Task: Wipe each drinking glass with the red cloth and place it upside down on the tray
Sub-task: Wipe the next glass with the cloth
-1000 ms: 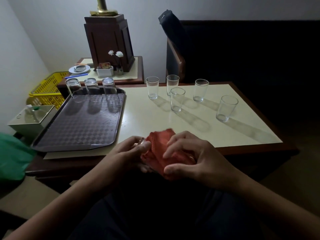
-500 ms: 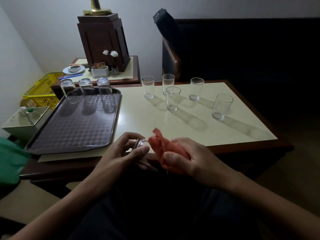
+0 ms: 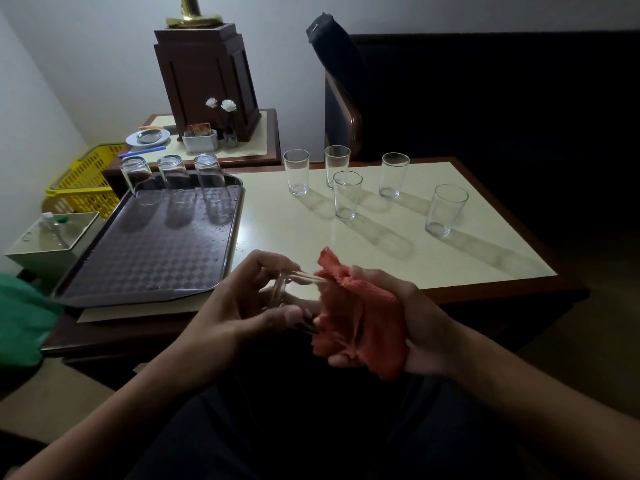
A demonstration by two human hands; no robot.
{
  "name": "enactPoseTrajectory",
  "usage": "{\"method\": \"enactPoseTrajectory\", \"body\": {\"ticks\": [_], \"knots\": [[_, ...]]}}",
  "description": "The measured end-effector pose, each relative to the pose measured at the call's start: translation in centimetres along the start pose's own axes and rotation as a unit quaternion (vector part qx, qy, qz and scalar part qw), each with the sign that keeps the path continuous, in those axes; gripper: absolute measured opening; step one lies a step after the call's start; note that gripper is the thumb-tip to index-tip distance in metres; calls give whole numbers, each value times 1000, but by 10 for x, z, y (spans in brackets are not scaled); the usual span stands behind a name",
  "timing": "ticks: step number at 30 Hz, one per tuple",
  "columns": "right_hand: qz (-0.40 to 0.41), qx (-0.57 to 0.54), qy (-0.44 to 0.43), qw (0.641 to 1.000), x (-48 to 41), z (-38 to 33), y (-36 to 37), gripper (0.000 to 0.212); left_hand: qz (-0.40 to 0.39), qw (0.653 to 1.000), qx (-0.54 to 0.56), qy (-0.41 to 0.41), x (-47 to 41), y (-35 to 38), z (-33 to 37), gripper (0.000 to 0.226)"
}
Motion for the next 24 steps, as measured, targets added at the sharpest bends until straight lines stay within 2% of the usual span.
{"method": "enactPoseTrajectory", "body": {"ticks": [2, 3, 4, 5, 6, 7, 8, 9, 10, 11, 12, 13, 14, 15, 16, 17, 18, 19, 20, 21, 22, 23, 24], "knots": [[-29, -27, 37, 999, 2, -2, 1, 57, -1, 998, -52, 31, 1, 1, -1, 47], [-25, 6, 22, 999, 3, -3, 2, 58, 28, 998, -51, 11, -1, 1, -3, 46], [-15, 78, -25, 997, 3, -3, 4, 58, 63, 997, -28, -34, -4, 0, -5, 49], [14, 211, -108, 971, 6, -1, 6, 58, 91, 992, 8, -90, -7, 0, -8, 57], [53, 374, -220, 899, 8, 1, 8, 60, 97, 983, 38, -150, -9, 1, -12, 63], [85, 523, -333, 780, 11, 1, 10, 66, 79, 974, 58, -205, -11, 3, -15, 64], [79, 608, -427, 665, 11, 3, 9, 69, 47, 963, 77, -254, -10, 5, -16, 59], [67, 640, -478, 598, 13, 6, 9, 69, 21, 954, 91, -285, -9, 9, -17, 56], [65, 640, -495, 584, 12, 9, 6, 67, 9, 950, 94, -296, -7, 11, -15, 54], [74, 608, -490, 620, 10, 10, 5, 64, 7, 957, 75, -282, -5, 12, -15, 51], [94, 536, -446, 711, 8, 8, 4, 60, 17, 971, 23, -239, -5, 12, -13, 45], [99, 416, -356, 831, 6, 6, 6, 53, 30, 983, -50, -172, -5, 10, -10, 35], [77, 255, -231, 936, 2, 5, 7, 46, 38, 988, -103, -104, -5, 9, -5, 30], [65, 131, -128, 981, 0, 4, 6, 44, 40, 990, -121, -64, -5, 7, -4, 33], [48, 89, -97, 990, 0, 5, 10, 44, 44, 991, -107, -65, -6, 6, -3, 35], [48, 161, -134, 977, 2, 7, 13, 46, 50, 992, -64, -98, -8, 5, -4, 34], [69, 311, -228, 920, 4, 7, 14, 50, 54, 988, -13, -145, -8, 4, -6, 35], [102, 476, -342, 804, 8, 7, 15, 56, 45, 979, 31, -197, -9, 5, -8, 42], [100, 584, -445, 672, 9, 8, 12, 61, 21, 966, 60, -249, -7, 6, -9, 49], [83, 636, -508, 575, 10, 9, 10, 61, -3, 957, 77, -281, -7, 8, -11, 52], [79, 639, -529, 553, 9, 9, 7, 61, -15, 954, 89, -286, -6, 9, -13, 53], [90, 606, -526, 590, 7, 10, 5, 60, -11, 960, 88, -265, -6, 8, -15, 50], [115, 533, -491, 679, 6, 10, 4, 58, 6, 972, 68, -223, -6, 7, -16, 45]]}}
Point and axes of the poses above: each hand's wrist, its own x-axis away from the middle knuckle, its own y-axis out of the palm, z = x × y, the point moved 1 cm from there along -x, towards the middle knuckle, and after that the axes turned 6 degrees about z, right-handed, at the moved point
